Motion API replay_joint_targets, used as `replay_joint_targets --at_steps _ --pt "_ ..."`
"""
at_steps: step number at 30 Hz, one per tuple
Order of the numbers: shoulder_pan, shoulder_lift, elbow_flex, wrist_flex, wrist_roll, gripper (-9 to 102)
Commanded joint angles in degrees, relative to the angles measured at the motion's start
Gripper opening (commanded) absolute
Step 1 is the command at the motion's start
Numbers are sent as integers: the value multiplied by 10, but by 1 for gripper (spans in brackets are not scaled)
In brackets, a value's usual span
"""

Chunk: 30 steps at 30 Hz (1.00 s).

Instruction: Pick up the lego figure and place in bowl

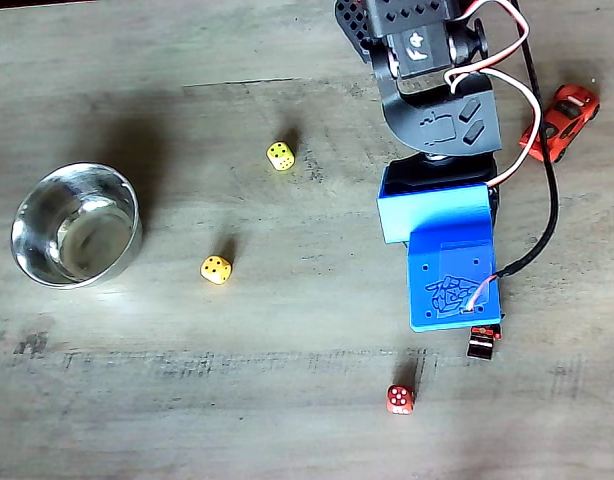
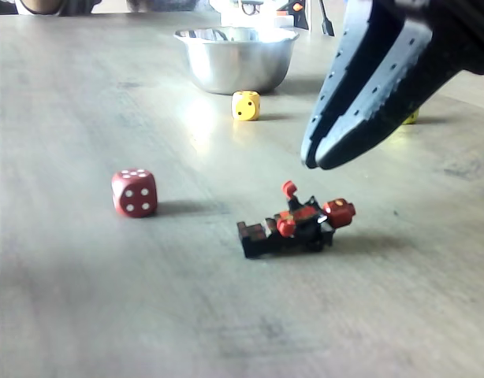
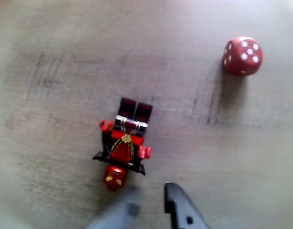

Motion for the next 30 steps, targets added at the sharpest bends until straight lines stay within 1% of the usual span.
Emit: replay_joint_targets --at_steps 1,4,6,15,22,30 --pt "3 13 -36 3 4 19" --pt "3 12 -36 -1 4 26" --pt "2 12 -37 -4 4 28" --pt "-3 2 -41 -5 2 28" --pt "3 -87 -123 -5 3 28" --pt "1 -138 -148 -5 3 28"
